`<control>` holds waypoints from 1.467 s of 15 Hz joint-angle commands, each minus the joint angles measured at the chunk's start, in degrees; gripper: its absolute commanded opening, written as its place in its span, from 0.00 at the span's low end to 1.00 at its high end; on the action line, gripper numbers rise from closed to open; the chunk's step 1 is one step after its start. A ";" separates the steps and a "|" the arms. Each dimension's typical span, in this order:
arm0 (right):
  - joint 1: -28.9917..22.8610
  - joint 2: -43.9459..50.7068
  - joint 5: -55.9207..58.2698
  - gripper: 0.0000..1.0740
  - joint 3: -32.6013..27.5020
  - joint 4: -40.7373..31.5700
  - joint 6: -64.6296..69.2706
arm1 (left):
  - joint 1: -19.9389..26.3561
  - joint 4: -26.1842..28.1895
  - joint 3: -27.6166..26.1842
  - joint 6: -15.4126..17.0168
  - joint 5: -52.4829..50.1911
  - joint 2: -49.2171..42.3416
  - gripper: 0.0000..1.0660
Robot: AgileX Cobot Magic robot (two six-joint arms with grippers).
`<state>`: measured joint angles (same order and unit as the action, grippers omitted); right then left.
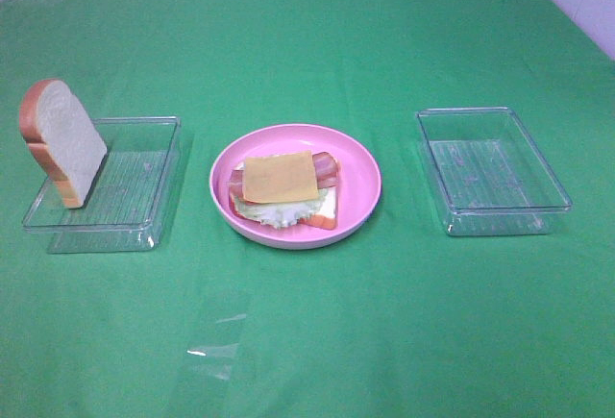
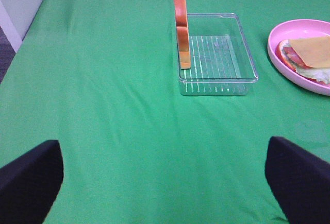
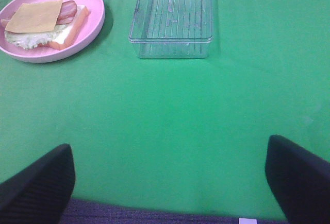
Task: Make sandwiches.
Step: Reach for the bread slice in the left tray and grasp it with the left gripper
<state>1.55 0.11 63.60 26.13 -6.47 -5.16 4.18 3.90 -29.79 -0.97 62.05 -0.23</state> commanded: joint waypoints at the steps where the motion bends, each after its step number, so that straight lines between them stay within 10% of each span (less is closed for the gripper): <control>1: -0.06 1.89 -0.06 0.89 -0.17 -0.11 0.23 | 0.00 0.17 0.23 0.23 -0.57 -0.17 0.92; 13: -0.06 1.89 -0.06 0.89 -0.17 -0.57 0.29 | 0.00 1.03 0.00 0.17 -0.11 1.72 0.92; 22: -0.06 1.89 -0.06 0.89 -0.17 -0.92 0.29 | 0.00 -0.57 -27.50 -2.52 12.15 58.79 0.92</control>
<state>1.55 0.11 63.60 26.07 -7.33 -5.10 4.18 3.61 -56.84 -3.50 69.79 57.75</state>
